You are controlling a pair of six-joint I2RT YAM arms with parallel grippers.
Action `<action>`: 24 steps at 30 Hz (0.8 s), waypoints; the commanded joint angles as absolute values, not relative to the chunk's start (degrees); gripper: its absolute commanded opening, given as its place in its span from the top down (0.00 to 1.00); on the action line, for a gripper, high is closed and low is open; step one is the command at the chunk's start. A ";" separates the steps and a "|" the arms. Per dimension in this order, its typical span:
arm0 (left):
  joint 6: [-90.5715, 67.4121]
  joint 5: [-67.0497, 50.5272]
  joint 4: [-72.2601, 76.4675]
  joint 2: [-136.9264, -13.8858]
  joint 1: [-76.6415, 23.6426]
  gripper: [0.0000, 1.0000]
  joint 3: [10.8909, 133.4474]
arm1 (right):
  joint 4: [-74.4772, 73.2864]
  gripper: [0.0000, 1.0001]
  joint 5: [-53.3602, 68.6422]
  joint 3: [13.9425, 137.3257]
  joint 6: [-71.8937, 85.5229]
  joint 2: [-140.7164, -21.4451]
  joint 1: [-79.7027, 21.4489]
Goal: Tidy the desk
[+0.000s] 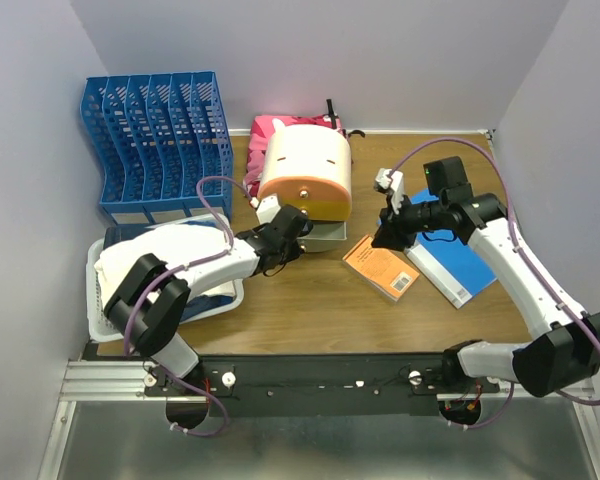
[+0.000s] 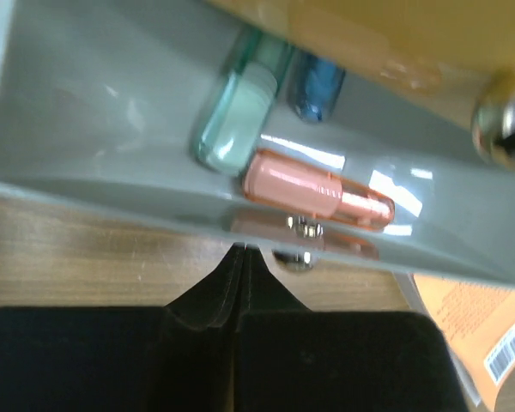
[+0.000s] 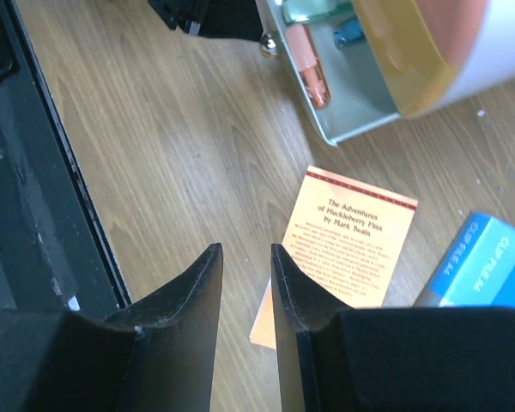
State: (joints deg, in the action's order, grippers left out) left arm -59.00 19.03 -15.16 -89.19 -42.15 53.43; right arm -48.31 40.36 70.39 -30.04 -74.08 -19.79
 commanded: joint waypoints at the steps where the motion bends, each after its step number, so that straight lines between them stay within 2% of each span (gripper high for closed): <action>1: -59.94 22.15 -14.24 -92.80 -39.56 0.94 57.21 | -47.90 0.64 44.47 68.12 -27.34 -71.63 -16.00; 8: -59.41 22.24 -10.55 -97.03 -36.57 0.89 63.71 | -47.81 0.64 45.97 66.97 -26.63 -70.22 -13.01; 15: -62.83 20.13 -6.42 -99.93 -34.81 0.79 66.80 | -48.16 0.64 46.14 66.53 -26.63 -69.43 -11.17; 19: -65.21 18.90 -3.43 -101.24 -34.63 0.70 67.06 | -48.34 0.64 46.23 66.09 -26.63 -69.00 -10.63; 24: -67.06 17.93 -2.28 -103.27 -34.19 0.68 68.55 | -48.60 0.64 45.88 65.74 -26.98 -68.73 -10.20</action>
